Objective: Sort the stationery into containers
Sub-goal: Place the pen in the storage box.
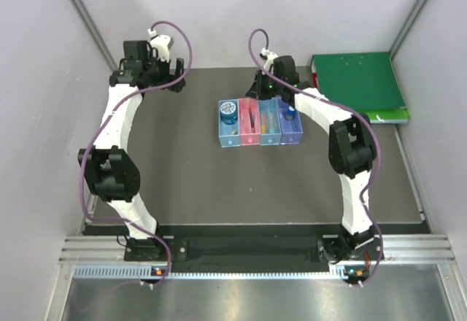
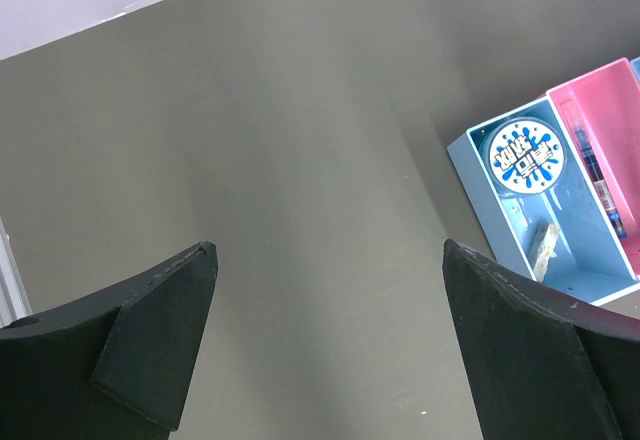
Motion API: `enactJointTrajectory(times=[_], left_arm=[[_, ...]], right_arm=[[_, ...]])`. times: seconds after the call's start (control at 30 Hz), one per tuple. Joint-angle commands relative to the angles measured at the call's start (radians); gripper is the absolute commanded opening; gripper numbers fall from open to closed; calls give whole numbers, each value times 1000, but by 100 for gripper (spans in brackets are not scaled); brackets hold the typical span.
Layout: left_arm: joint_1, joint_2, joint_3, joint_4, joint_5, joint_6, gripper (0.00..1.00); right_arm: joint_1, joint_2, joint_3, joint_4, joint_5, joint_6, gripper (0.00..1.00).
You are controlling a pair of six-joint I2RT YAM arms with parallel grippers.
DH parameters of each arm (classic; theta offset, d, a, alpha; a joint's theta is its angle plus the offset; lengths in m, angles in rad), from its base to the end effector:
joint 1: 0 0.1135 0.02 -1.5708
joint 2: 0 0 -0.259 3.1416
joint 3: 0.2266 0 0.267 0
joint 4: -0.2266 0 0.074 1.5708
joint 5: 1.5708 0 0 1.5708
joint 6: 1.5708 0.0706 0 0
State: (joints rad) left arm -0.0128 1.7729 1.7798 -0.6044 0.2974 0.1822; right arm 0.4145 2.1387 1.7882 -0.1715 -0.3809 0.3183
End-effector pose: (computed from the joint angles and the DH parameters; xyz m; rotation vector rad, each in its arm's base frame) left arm 0.4484 -0.0264 0.3494 0.3772 2.1136 -0.2237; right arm 0.4885 0.2436 0.2293 -0.3428 2.1359 0.8325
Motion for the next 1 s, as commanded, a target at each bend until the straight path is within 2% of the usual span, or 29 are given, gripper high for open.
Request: enactJointTrajectory(times=[0.0,0.4,0.57,0.67,0.77,0.83,0.9,0.93,0.97], left_arm=[[5,7,47,5,-6,3,99],[7,16,43,12,-1,2,99],[5,16,41,17,0,-1,99],[7,17,41,18,5,-9,99],[5,20,38,22,9,-15,99],[7,20,38,22,9,-15,99],[5,22,40,26,14,-20,99],[5,22,40,25,19,-20,99],[5,23,43,25,22,-21,99]], right_arm=[[-9,20,-30,46,25,-2,0],[-6,50,-56,49,57,-31,2],[-10,47,-59,44,57,-48,24],[-8,41,-53,40,54,-70,34],[-5,23,-47,30,53,-97,35],[-3,6,-41,20,50,-108,44],[1,-26,-41,14,40,-116,47],[1,-36,-38,3,36,-122,56],[1,-48,-29,-5,30,-131,60]])
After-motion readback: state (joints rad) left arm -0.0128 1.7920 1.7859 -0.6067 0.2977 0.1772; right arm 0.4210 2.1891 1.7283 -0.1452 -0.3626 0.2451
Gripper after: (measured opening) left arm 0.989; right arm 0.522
